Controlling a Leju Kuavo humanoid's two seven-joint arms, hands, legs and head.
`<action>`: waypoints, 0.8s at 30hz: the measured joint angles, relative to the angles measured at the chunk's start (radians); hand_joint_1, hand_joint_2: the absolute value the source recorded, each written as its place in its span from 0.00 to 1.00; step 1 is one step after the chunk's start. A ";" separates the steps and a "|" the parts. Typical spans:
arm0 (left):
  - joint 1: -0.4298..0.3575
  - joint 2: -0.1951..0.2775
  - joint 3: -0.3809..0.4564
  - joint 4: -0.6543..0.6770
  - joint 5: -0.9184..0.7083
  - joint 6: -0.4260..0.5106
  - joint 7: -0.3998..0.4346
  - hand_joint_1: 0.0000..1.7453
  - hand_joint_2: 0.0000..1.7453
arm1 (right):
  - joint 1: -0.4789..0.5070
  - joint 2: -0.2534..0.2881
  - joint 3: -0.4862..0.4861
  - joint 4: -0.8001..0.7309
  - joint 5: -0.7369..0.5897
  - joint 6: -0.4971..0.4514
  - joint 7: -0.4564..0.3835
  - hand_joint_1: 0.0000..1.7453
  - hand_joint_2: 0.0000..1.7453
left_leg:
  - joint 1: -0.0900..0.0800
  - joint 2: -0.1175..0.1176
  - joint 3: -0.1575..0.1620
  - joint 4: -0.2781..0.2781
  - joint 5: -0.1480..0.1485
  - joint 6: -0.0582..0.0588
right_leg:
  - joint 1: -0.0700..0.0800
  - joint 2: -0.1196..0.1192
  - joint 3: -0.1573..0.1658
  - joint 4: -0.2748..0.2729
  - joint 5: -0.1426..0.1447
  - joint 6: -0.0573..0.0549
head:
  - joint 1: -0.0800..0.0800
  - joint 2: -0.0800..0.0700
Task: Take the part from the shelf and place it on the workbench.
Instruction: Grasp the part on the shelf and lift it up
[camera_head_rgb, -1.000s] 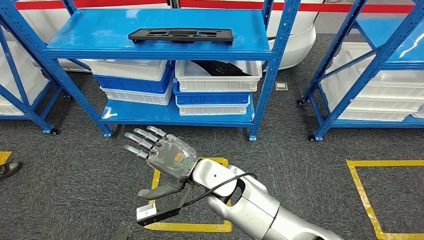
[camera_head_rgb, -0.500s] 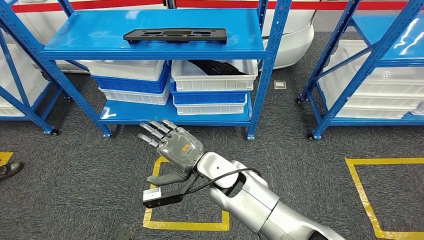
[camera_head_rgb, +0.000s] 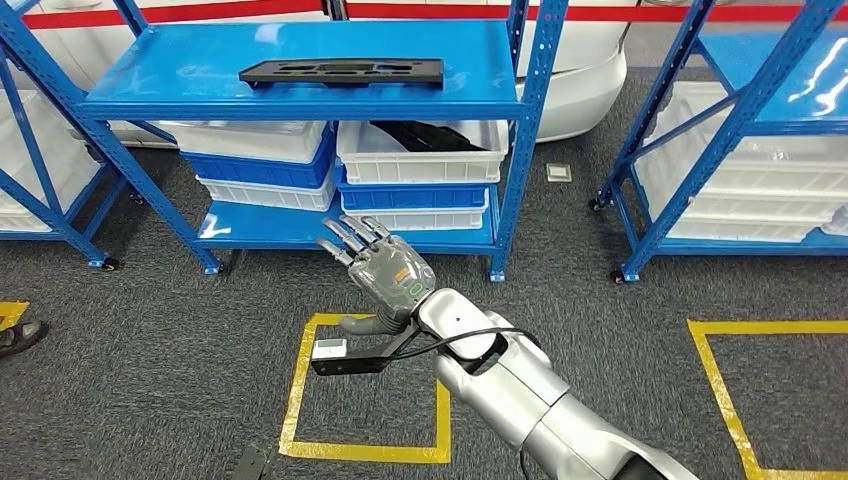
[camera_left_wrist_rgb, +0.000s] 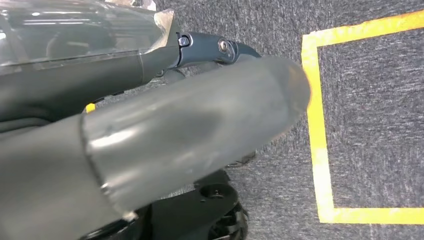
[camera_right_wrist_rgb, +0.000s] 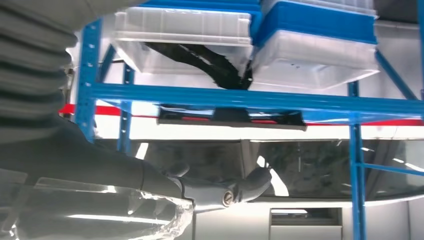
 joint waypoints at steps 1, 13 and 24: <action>0.001 -0.002 0.000 0.000 0.000 0.001 0.001 0.00 0.00 | 0.001 0.001 -0.005 -0.006 0.007 0.000 0.000 0.00 1.00 | 0.001 0.002 -0.005 0.003 -0.001 -0.003 | 0.000 -0.003 -0.001 0.009 0.008 -0.014 | -0.003 0.000; -0.002 0.001 -0.001 0.000 0.000 0.001 -0.003 0.00 0.00 | 0.003 0.006 -0.026 -0.018 0.029 0.000 0.003 0.00 1.00 | -0.069 0.073 -0.056 0.090 -0.025 0.096 | 0.048 -0.020 0.015 0.009 -0.002 -0.050 | -0.015 0.000; -0.007 -0.002 0.000 -0.001 0.000 0.000 -0.005 0.00 0.00 | 0.006 -0.005 -0.031 -0.024 0.029 0.000 0.003 0.00 1.00 | -0.072 0.062 0.012 -0.016 -0.004 0.100 | 0.041 -0.024 -0.124 0.247 -0.088 -0.030 | -0.017 0.000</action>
